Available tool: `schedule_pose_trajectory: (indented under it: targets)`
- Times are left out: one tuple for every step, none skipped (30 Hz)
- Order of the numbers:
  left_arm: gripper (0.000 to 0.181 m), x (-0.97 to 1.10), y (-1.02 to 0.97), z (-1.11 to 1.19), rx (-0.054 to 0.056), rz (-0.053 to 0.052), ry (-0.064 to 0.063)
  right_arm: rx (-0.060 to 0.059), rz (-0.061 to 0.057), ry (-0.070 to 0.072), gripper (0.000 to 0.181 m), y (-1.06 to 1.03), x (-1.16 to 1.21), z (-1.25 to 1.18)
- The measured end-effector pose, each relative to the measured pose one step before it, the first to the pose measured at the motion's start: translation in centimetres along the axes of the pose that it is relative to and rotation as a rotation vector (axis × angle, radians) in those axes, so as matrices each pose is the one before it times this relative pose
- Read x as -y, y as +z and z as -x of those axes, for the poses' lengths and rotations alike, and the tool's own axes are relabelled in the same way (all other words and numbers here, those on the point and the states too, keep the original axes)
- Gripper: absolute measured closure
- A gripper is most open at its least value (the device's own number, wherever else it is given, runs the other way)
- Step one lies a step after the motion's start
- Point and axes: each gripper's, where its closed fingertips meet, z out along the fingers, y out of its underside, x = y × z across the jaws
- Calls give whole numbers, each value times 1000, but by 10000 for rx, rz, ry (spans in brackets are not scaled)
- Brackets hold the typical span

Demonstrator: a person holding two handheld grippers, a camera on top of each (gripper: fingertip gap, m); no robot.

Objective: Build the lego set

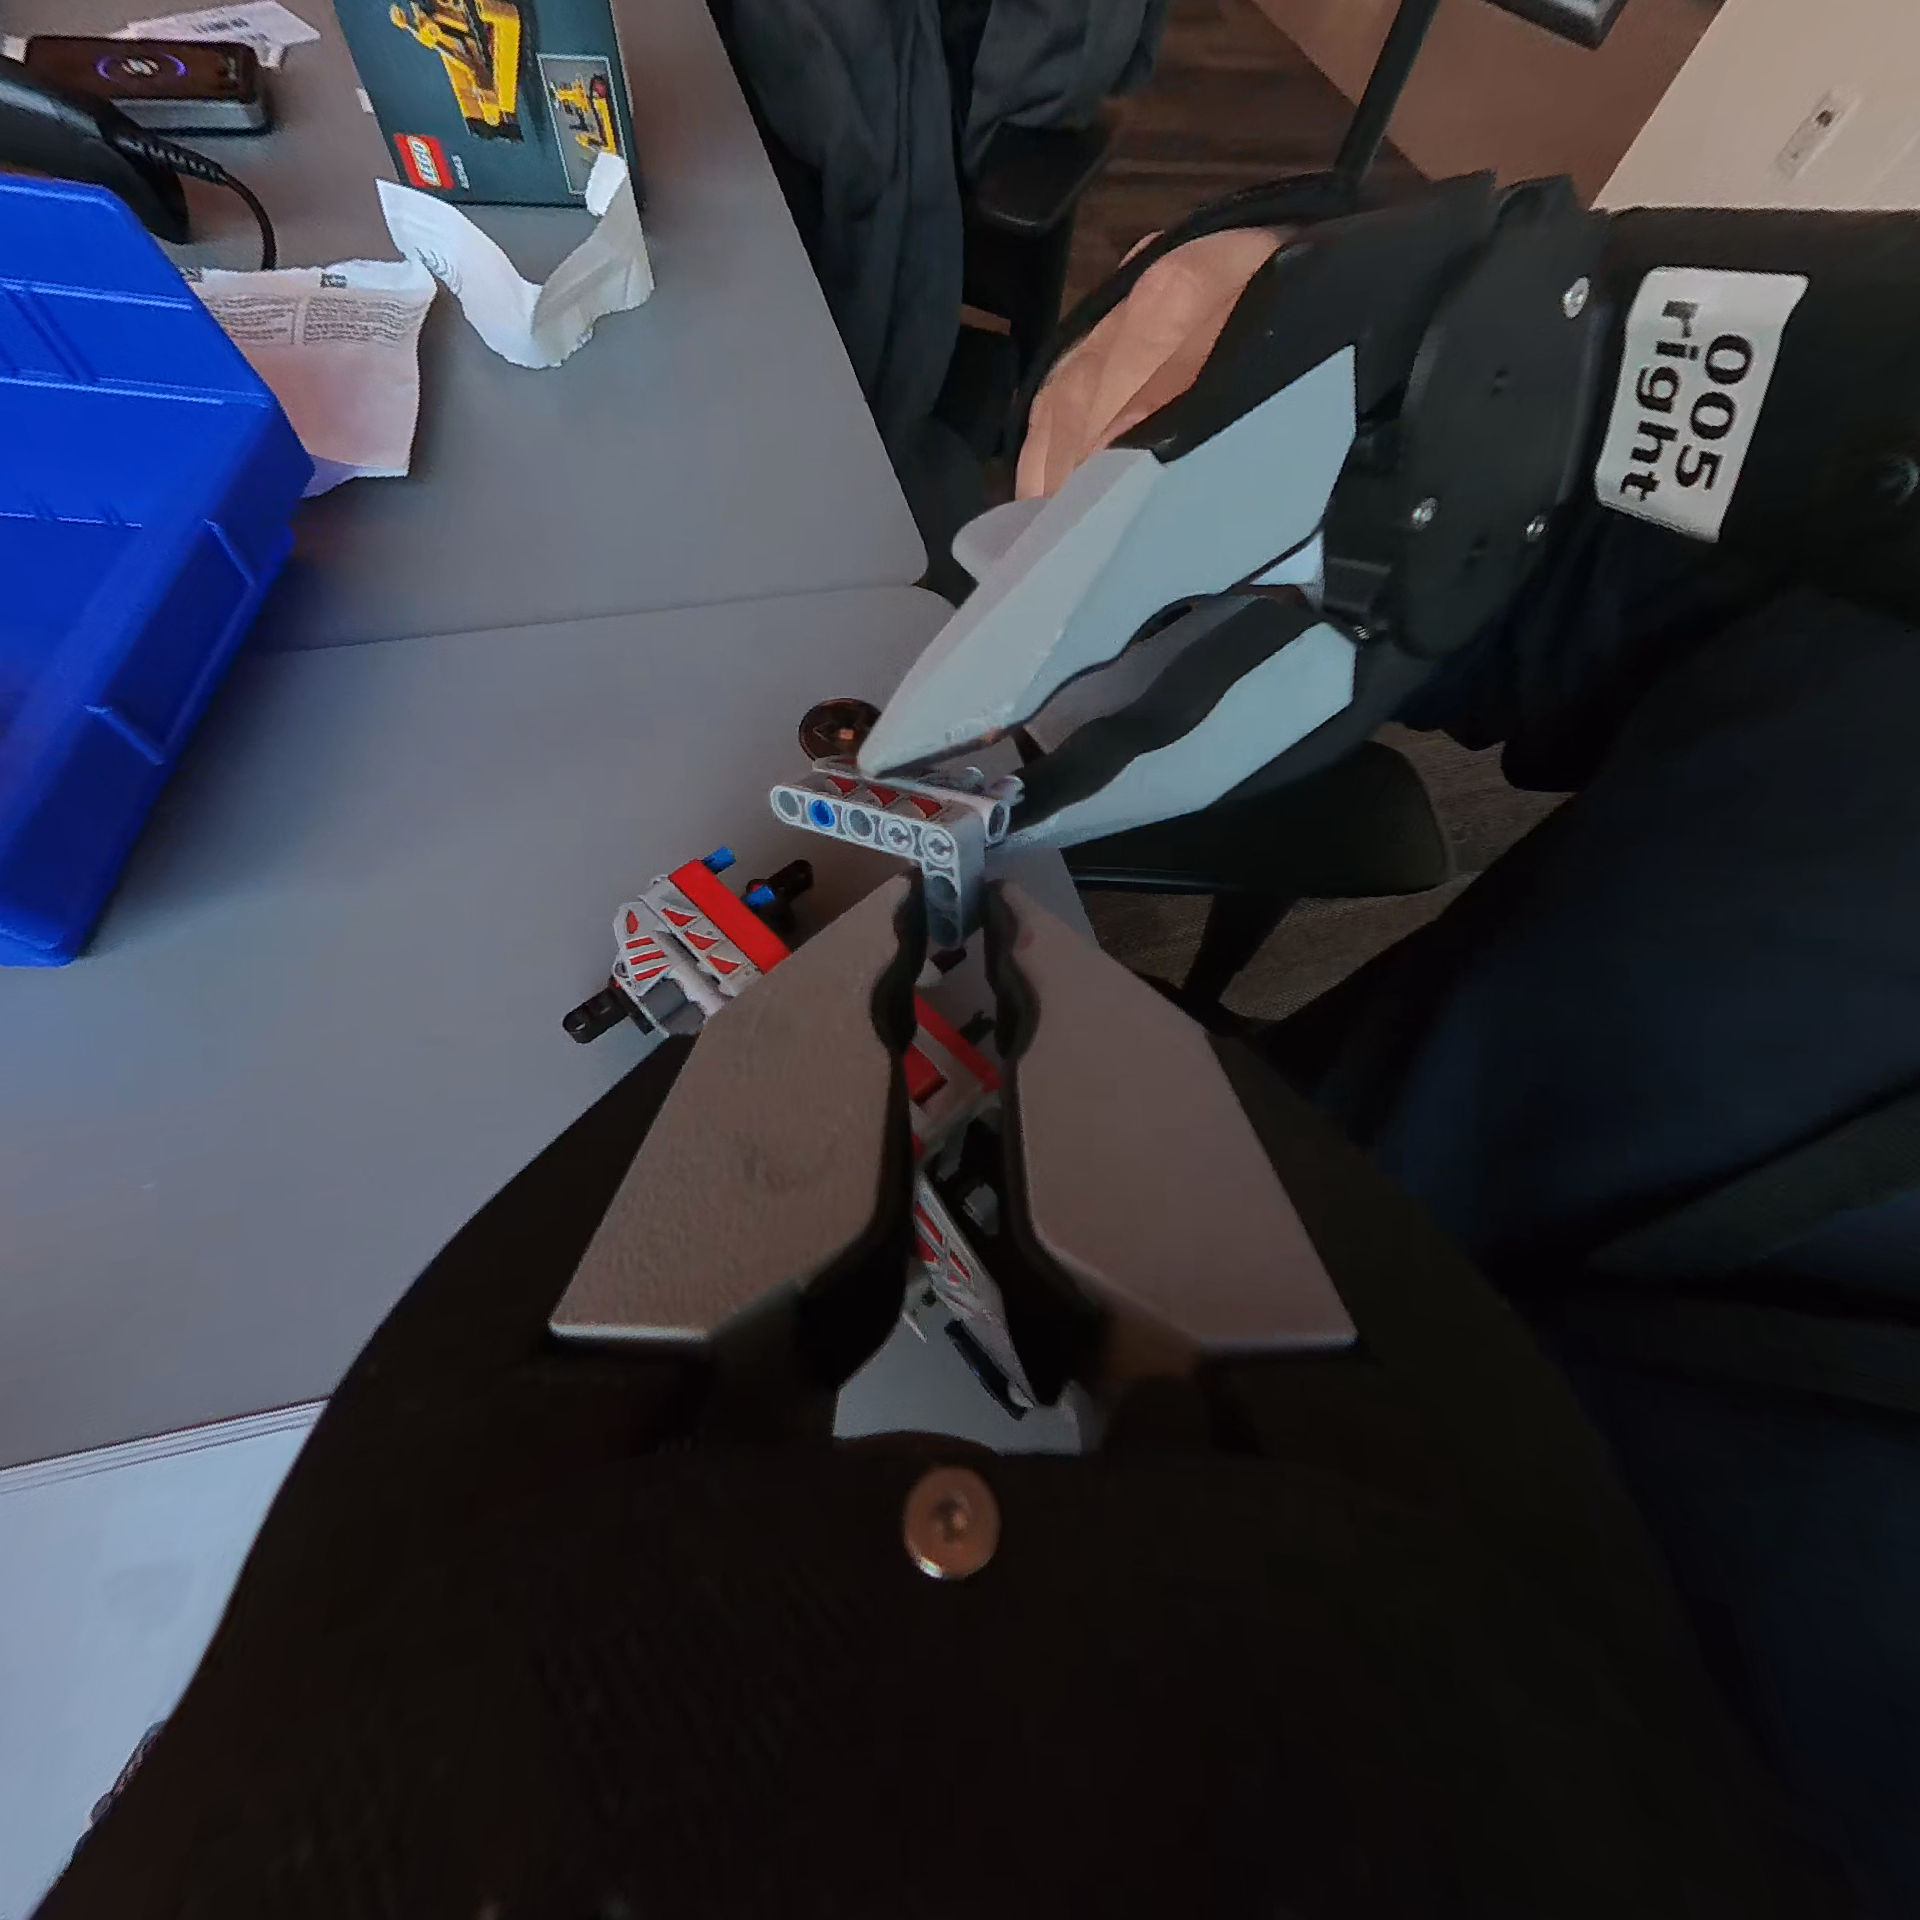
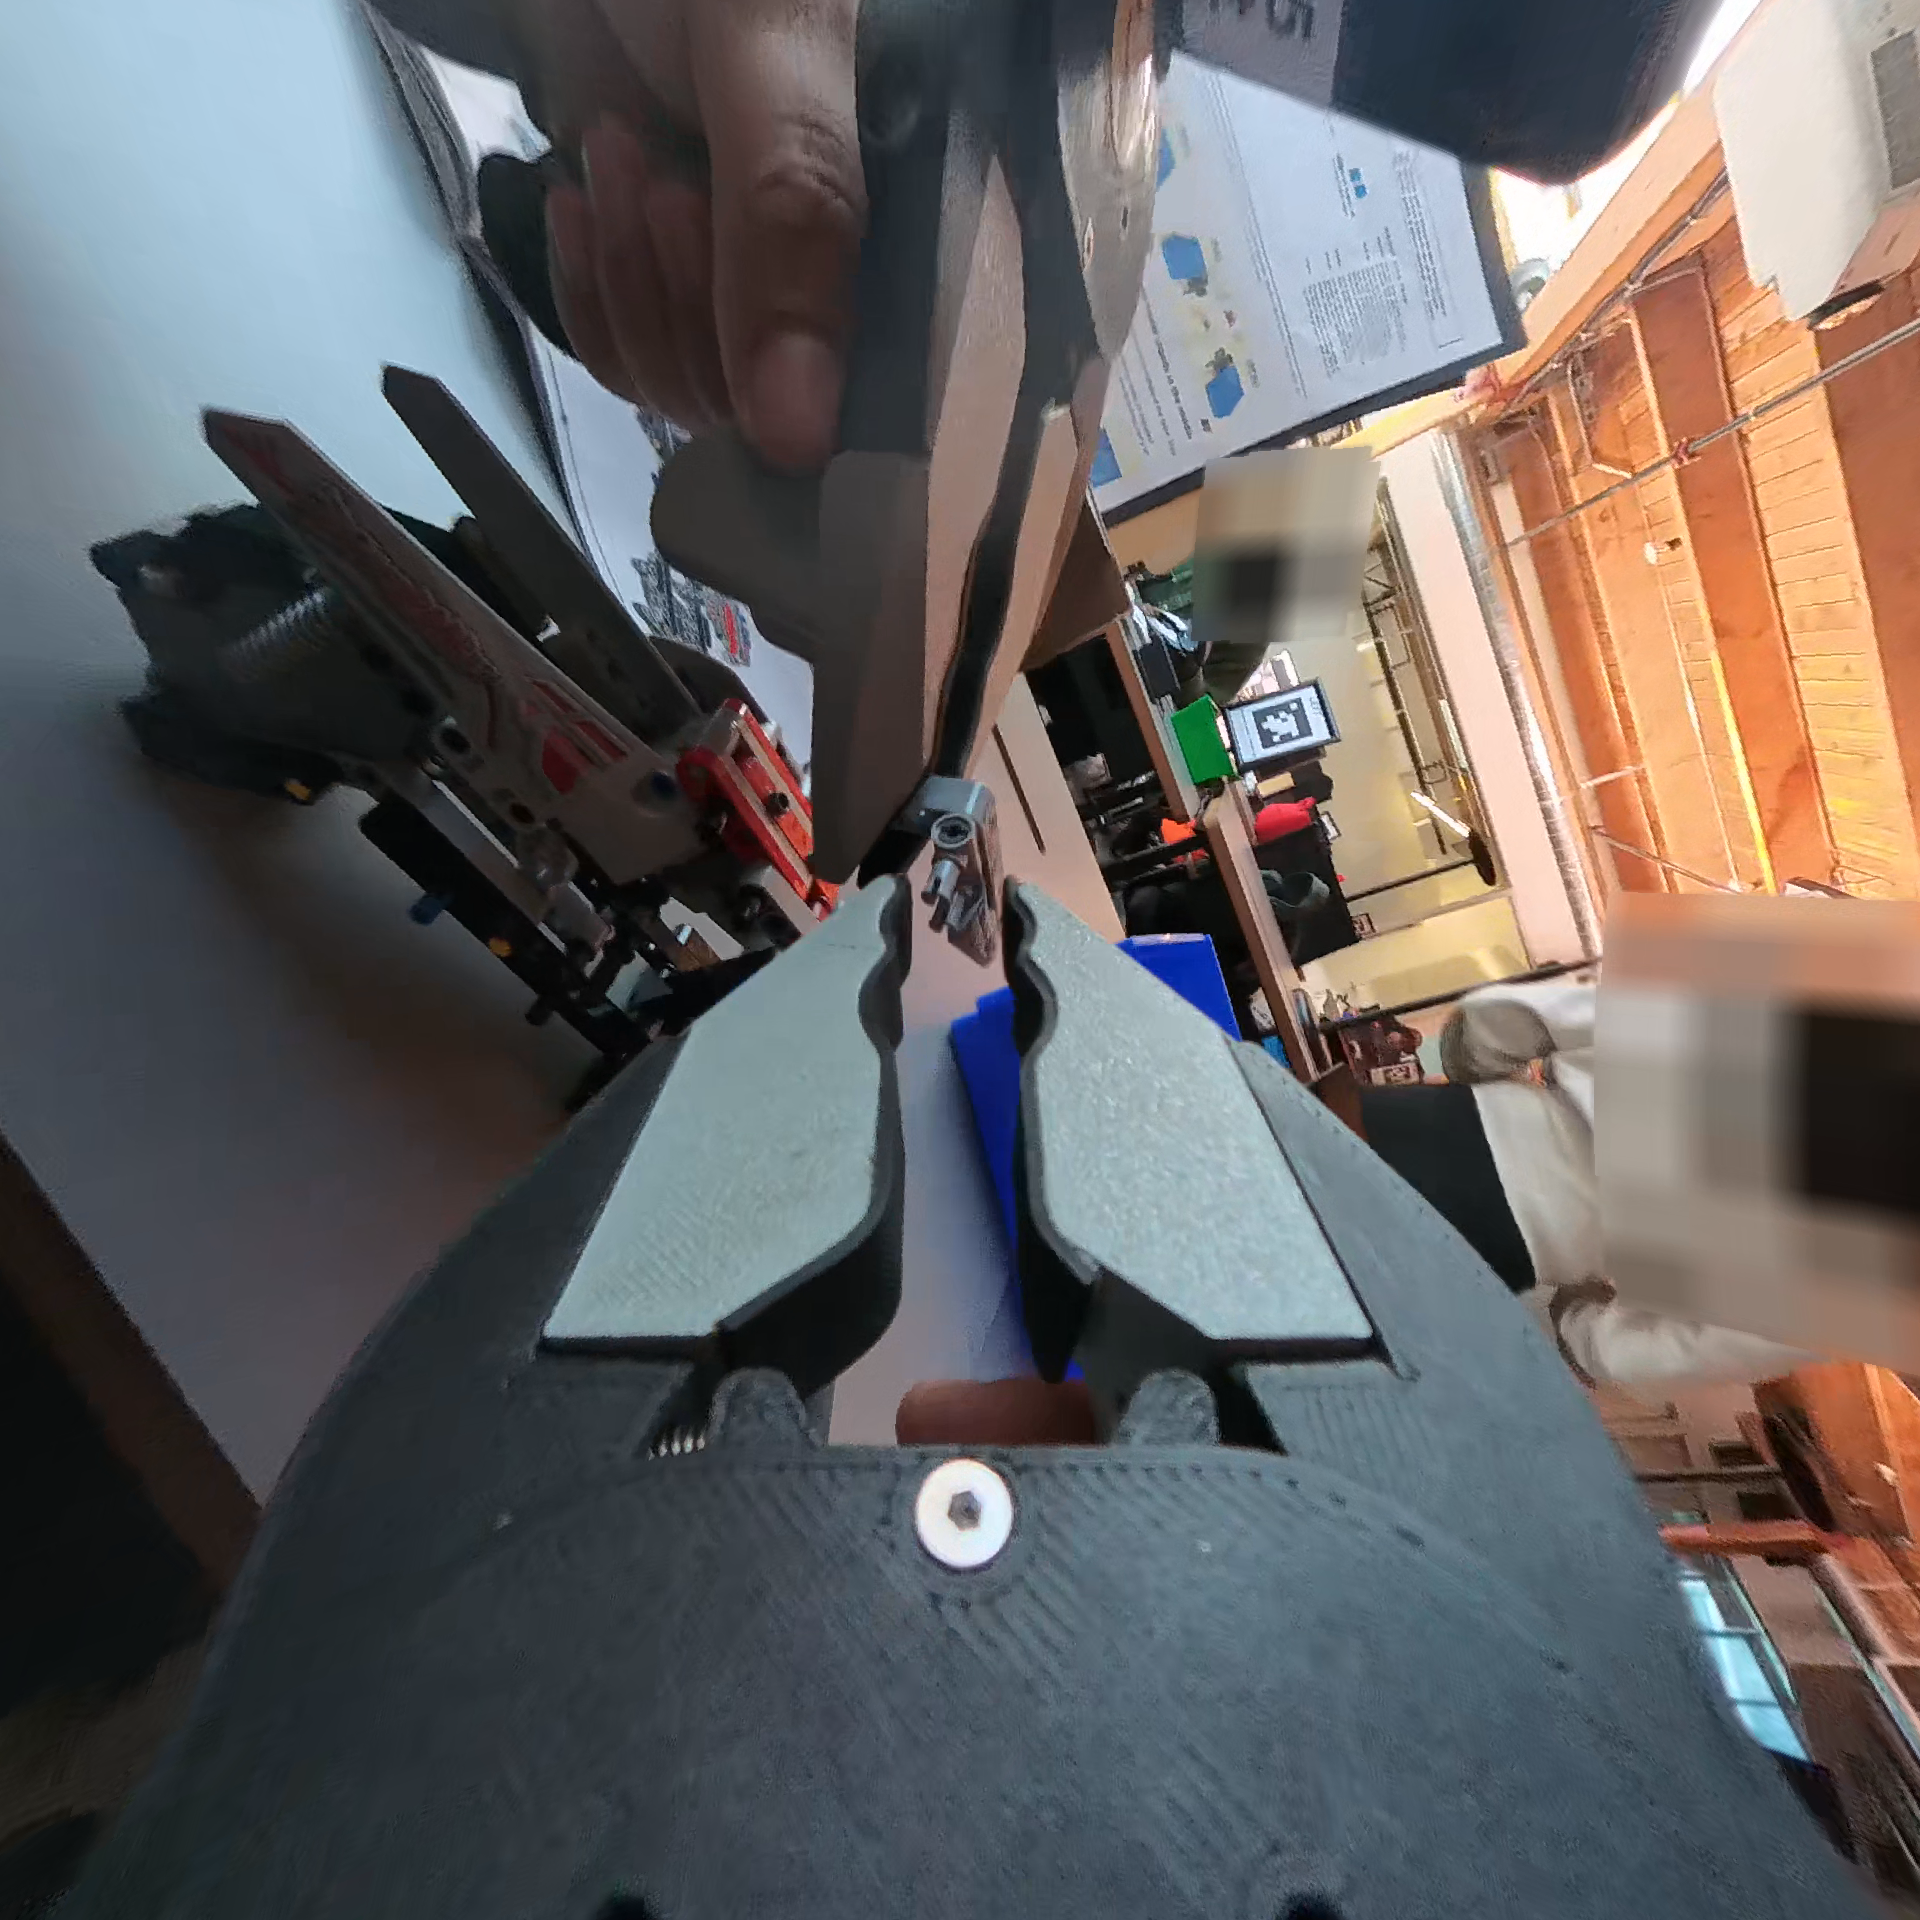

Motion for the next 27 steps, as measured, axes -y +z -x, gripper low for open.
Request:
schedule_pose_trajectory:
  targets:
    - [173, -5, 57, -105, -35, 19, 1, -17, -73, -78, 168, -94, 177, 28]
    - [173, 39, 46, -99, -30, -11, 23, -112, -19, -194, 170, -58, 84, -40]
    - [173, 40, 50, -146, -66, -4, -20, -99, 5, -193, 173, -25, 59, 15]
    - [173, -34, 38, -56, -29, 34, -29, -100, 39, -122, 174, -5, 13, 6]
    - [173, -61, 30, -2, 5, 44, -4, -61, 46, -88, 174, 16, -34, 49]
    - [173, -70, 19, -15, -14, 37, -11, -41, 24, -60, 174, 13, -14, 60]
    - [172, -72, 33, -37, -36, 41, -32, -38, 11, -42, 175, -15, -16, 29]
    - [172, -51, -4, 12, 11, 52, -16, -78, 18, -43, 177, -48, -56, -71]
    - [168, -6, -133, 132, 107, 57, 84, -112, 43, -32, 178, -29, -170, -173]
    - [162, 68, -299, 196, 167, 51, 124, -110, 100, 9, 177, -24, -325, -225]
    - [159, 200, -449, 199, 167, -24, 124, -66, 117, 52, 177, -60, -411, -178]
    - [156, 282, -538, 243, 162, -96, 76, -38, 71, 54, 178, -140, -401, -126]
    - [153, 142, -522, 362, 177, -46, 30, -9, 34, 34, 178, -189, -393, -14]
    - [152, -61, -437, 541, 229, 47, 17, 32, 14, 6, 177, -230, -394, 128]
    - [152, -139, -356, 641, 238, 34, -24, 100, 13, 1, 178, -226, -393, 308]
    - [152, -167, -242, 533, 114, -11, -82, 114, 42, 3, 178, -174, -424, 403]
    - [153, -235, -94, 373, -38, 5, -149, 95, 79, -30, 178, -79, -471, 439]
    - [152, -355, 55, 262, -127, 85, -196, 49, 93, -107, 177, 4, -497, 425]
    - [151, -409, 177, 190, -165, 116, -199, -4, 124, -188, 178, 81, -503, 382]
    - [150, -354, 258, 127, -177, 87, -192, -31, 151, -233, 177, 148, -488, 331]
    - [148, -331, 293, 83, -174, 92, -168, 27, 134, -253, 177, 182, -405, 385]
    - [147, -304, 287, 87, -143, 98, -133, -17, 81, -224, 177, 200, -303, 262]
    - [146, -217, 240, 22, -136, 61, -112, -72, -9, -201, 177, 193, -136, 156]
    - [144, -182, 181, 7, -123, 55, -102, -46, -70, -223, 178, 185, 5, 151]
    - [142, -201, 159, 29, -91, 79, -79, -80, -66, -197, 178, 153, 59, 80]
    - [141, -222, 137, 13, -87, 90, -52, -59, -20, -118, 177, 163, 45, 66]
    - [139, -120, 124, -56, -121, 20, -64, 43, 5, -36, 177, 170, 17, 181]
